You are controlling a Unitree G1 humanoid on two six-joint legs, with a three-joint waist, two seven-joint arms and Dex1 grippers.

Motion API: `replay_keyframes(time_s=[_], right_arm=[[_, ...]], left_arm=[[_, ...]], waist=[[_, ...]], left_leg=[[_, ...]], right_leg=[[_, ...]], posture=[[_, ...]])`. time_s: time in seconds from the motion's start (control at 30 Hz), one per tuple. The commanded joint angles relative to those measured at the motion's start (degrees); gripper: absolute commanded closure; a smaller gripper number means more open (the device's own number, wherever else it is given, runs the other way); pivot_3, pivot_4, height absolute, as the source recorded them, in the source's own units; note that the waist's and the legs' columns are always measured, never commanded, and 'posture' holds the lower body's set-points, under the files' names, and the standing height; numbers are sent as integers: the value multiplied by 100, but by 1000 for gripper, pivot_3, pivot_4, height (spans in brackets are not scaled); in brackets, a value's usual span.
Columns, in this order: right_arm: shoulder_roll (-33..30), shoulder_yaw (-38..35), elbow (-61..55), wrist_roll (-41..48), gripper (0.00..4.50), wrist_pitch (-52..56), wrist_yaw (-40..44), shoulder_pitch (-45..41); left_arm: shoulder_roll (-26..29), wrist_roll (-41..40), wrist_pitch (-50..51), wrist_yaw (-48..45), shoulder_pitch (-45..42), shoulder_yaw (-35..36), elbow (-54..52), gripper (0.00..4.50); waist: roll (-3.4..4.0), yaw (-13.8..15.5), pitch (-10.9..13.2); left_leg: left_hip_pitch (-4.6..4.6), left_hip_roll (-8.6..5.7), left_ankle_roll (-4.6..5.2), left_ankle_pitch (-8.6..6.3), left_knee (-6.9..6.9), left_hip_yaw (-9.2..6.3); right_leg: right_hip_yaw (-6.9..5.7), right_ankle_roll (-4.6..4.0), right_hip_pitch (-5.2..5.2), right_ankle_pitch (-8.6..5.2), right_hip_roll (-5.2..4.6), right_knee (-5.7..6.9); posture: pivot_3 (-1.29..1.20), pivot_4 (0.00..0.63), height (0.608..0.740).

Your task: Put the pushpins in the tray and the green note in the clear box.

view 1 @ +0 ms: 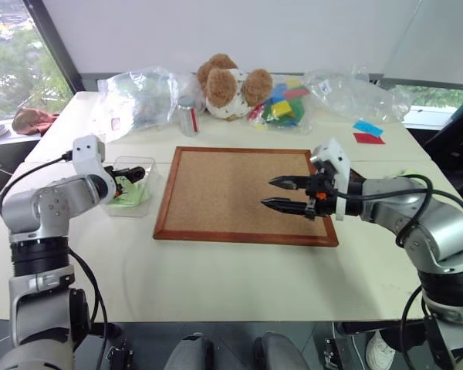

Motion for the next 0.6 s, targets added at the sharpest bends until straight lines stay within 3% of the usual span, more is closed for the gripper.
replay_keyframes(time_s=[0.03, 0.23, 0.4, 0.6], right_arm=[[-96, -146, -87, -23, 1979, -144, 8, -64], [-179, -143, 104, -91, 1979, -259, 101, -151], [-314, -248, 189, -59, 1979, -260, 168, -150], [-636, -664, -16, 46, 1979, -118, 110, 289]], left_arm=[[235, -123, 273, -169, -193, 246, -518, 54], [701, -166, 515, -527, -505, 364, -861, 54], [772, -633, 688, -1301, -642, 174, -1334, 54], [743, -1288, 129, -3059, 529, -489, -2512, 54]], waist=[[0, -2, 0], [-1, -15, 1], [-1, -2, 1], [2, -3, 0]], left_leg=[[0, 0, 0, 0, 0, 0], [-1, 0, 0, 0, 0, 0], [-2, 0, 0, 0, 0, 0], [-3, 0, 1, -1, -6, 1]], right_leg=[[0, 0, 0, 0, 0, 0], [0, 0, -2, 0, 0, 1], [0, 0, -1, 0, 0, 0], [1, 0, -2, 0, -4, -3]], posture=[[0, 150, 740], [0, 150, 740], [0, 150, 740], [0, 150, 740]])
